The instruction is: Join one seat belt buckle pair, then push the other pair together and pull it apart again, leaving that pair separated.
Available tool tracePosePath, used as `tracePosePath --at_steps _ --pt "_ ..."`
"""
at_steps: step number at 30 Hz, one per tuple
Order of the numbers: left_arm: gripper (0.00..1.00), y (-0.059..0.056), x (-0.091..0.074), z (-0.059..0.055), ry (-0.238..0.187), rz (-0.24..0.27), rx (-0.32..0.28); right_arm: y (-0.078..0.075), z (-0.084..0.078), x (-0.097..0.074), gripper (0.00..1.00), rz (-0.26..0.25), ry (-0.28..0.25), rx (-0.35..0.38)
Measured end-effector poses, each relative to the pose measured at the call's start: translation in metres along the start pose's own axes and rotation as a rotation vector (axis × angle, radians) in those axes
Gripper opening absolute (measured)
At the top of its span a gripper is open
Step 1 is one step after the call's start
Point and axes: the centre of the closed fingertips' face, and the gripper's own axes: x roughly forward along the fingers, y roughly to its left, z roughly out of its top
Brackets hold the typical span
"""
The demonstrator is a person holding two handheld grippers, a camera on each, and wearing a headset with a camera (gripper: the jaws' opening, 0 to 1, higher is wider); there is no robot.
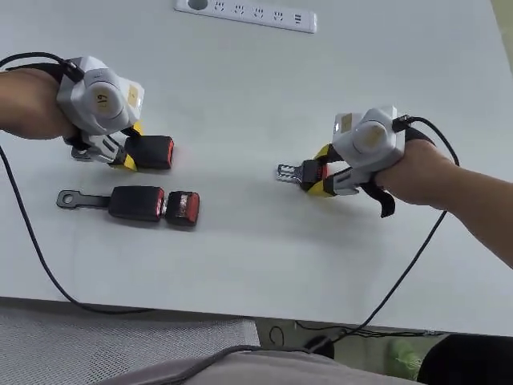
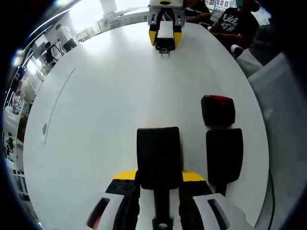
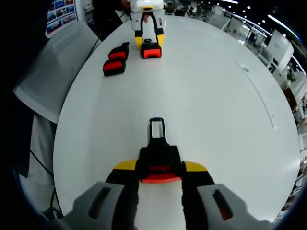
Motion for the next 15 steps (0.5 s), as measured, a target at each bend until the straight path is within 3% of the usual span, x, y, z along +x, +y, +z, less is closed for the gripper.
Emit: tracePosePath --at_steps 5,15 --pt "0.31 0.004 0.004 -0.003 0.005 -0.004 0.01 -0.001 0.013 0.007 0.33 -0.009 -0.01 0.011" --pt "0.31 0.006 0.007 -0.005 0.01 -0.004 0.009 0.006 0.069 0.034 0.33 -0.008 -0.058 -0.015"
